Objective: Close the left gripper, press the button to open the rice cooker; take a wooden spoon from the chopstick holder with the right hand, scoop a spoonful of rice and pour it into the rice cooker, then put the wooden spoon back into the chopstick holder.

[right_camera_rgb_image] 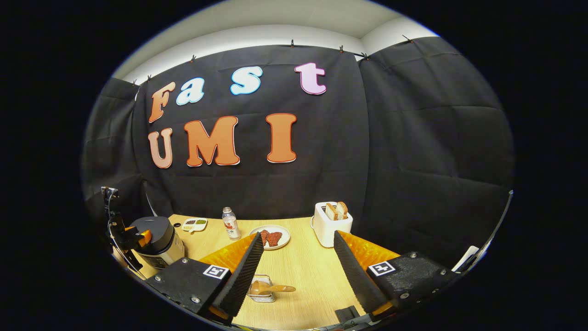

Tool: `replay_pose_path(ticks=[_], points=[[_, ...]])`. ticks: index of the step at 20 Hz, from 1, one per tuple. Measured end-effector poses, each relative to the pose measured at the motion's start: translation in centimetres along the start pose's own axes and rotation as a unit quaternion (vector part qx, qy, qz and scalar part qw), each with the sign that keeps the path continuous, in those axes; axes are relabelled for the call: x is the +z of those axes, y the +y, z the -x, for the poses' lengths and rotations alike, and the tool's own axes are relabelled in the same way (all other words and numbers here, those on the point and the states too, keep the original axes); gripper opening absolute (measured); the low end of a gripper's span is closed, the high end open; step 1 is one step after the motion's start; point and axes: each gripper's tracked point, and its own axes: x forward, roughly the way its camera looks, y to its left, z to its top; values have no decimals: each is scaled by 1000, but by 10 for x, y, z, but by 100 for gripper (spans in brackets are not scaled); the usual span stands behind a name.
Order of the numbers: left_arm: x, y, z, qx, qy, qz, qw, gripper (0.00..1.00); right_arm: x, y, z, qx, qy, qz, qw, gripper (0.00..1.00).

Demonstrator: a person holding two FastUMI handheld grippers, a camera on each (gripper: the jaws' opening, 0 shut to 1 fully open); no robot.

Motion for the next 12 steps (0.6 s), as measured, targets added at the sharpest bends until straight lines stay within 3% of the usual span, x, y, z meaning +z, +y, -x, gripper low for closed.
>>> replay_pose_path(ticks=[2, 3, 4, 5, 9, 12], points=[[-2, 0, 3, 0, -4, 2, 1000, 95, -2, -2, 1, -3, 1, -1, 1000, 95], [-5, -2, 3, -3, -3, -6, 1000, 100, -4, -4, 1, -5, 2, -2, 1000, 95], [-3, -4, 2, -3, -11, -10, 1000, 96, -5, -4, 2, -6, 3, -4, 1000, 95], [-1, -4, -1, -3, -15, -9, 1000, 100, -7, -5, 2, -7, 6, -5, 1000, 95], [-5, -7, -3, -3, -16, -14, 1000, 97, -10, -1, 4, -4, 10, -2, 1000, 95], [0, -7, -6, -5, 13, -9, 1000, 95, -3, 3, 5, -1, 4, 9, 1000, 95]])
